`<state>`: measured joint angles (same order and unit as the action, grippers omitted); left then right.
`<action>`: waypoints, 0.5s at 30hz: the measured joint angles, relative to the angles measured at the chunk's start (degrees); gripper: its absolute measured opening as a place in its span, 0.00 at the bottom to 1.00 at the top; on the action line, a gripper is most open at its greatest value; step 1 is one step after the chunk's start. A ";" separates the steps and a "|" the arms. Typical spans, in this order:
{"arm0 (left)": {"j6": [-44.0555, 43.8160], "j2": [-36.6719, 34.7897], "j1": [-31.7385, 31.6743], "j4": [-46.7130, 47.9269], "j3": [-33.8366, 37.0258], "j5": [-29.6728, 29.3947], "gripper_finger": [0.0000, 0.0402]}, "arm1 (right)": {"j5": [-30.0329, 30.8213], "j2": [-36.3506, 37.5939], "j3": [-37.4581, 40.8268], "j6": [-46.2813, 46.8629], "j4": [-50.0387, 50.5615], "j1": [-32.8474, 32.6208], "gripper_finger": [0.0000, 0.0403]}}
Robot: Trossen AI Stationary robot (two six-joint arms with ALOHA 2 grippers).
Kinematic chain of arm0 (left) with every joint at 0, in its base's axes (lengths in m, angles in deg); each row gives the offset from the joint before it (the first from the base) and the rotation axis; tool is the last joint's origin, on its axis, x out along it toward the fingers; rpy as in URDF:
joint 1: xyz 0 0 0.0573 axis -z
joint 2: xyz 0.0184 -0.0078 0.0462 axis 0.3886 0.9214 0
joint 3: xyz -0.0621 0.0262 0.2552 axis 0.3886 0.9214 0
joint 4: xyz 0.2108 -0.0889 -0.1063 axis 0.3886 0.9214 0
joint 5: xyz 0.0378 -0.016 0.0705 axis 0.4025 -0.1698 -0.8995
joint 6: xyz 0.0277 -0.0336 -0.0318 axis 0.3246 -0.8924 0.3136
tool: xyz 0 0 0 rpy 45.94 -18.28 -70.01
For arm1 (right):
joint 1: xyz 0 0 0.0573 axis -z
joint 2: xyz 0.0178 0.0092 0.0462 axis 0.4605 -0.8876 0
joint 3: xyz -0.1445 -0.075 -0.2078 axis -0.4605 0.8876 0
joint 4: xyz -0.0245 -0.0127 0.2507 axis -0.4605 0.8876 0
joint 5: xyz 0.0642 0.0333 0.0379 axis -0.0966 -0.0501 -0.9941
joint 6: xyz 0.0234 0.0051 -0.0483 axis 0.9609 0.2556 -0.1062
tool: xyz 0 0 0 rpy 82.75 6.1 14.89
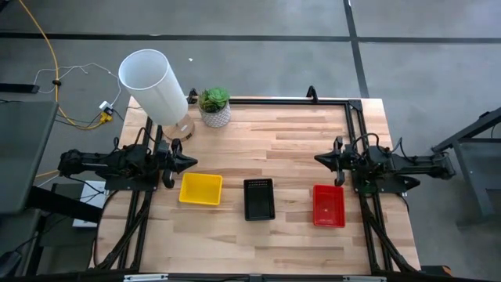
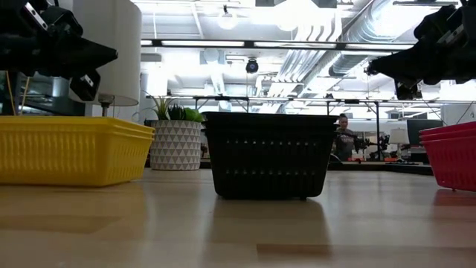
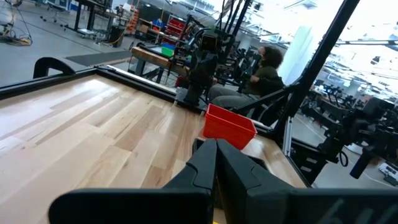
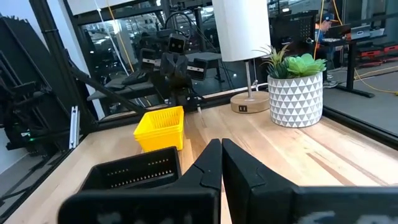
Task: Stack baskets by color
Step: Return to Home Position
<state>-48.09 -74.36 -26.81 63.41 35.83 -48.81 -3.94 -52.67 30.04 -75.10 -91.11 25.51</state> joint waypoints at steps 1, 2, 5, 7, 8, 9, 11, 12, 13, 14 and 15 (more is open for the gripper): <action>-0.01 0.00 0.00 0.01 0.00 0.00 0.00 | 0.00 0.00 0.00 0.03 0.00 0.00 0.00; 0.01 0.00 0.00 0.01 0.00 -0.01 0.00 | 0.00 0.00 0.00 -0.03 0.00 0.00 0.00; -0.01 0.00 0.00 0.01 0.00 -0.01 0.00 | 0.00 -0.01 0.00 -0.03 0.00 0.00 0.00; 0.00 -0.27 0.04 0.05 0.00 0.01 0.00 | 0.00 -0.02 0.00 -0.01 0.00 0.00 0.00; -0.01 -0.66 0.10 0.08 0.00 0.00 0.00 | -0.01 -0.02 0.00 0.03 0.00 0.00 0.00; 0.00 -0.67 0.22 -0.20 -0.06 -0.01 0.00 | -0.02 -0.02 0.00 0.04 0.00 0.00 0.00; 0.01 -0.63 0.26 -0.03 -0.07 0.03 0.00 | -0.02 -0.01 0.00 -0.01 0.00 0.00 0.00; 0.00 -0.63 0.26 0.02 -0.07 0.03 0.00 | -0.02 0.21 0.00 -0.01 0.00 -0.01 0.00; 0.00 -0.63 0.26 0.03 -0.07 0.03 0.00 | -0.06 0.74 0.00 -0.03 0.02 -0.11 0.00; -0.01 -0.63 0.26 0.03 -0.07 0.01 0.00 | -0.09 0.78 0.02 -0.01 -0.14 -0.11 0.00; -0.01 -0.63 0.26 0.03 -0.07 0.03 0.00 | -0.07 0.75 0.02 -0.01 -0.40 -0.11 0.00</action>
<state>-48.10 -74.99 -26.55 63.44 35.76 -48.78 -4.01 -51.92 30.07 -75.11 -91.51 25.40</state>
